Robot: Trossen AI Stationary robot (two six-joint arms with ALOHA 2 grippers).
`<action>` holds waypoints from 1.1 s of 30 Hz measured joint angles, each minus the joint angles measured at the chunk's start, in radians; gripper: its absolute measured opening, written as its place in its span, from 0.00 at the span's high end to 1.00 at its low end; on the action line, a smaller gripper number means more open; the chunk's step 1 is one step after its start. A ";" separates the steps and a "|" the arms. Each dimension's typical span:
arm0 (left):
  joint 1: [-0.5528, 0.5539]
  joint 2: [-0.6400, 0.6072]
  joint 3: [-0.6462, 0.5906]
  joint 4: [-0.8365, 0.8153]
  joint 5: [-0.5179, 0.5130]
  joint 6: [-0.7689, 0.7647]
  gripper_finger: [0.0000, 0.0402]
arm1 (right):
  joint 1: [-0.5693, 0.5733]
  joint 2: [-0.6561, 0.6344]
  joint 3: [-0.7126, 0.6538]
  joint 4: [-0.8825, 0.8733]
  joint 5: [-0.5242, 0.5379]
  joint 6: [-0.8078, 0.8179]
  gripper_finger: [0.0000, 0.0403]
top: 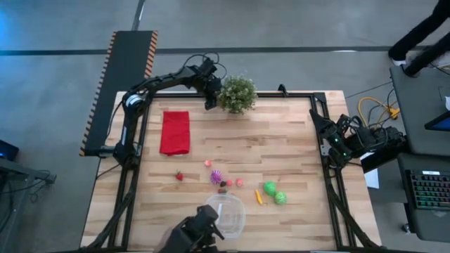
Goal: Pick and placing Produce into tupperware
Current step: Put the orange carrot into the transparent bin
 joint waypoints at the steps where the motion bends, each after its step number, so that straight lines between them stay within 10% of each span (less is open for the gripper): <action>1: 0.000 0.009 0.007 0.002 -0.005 -0.001 0.57 | 0.000 0.000 0.000 0.000 0.000 0.001 0.38; 33: -0.011 0.140 0.108 -0.024 0.007 -0.125 0.57 | 0.000 0.000 0.000 0.000 0.000 0.009 0.38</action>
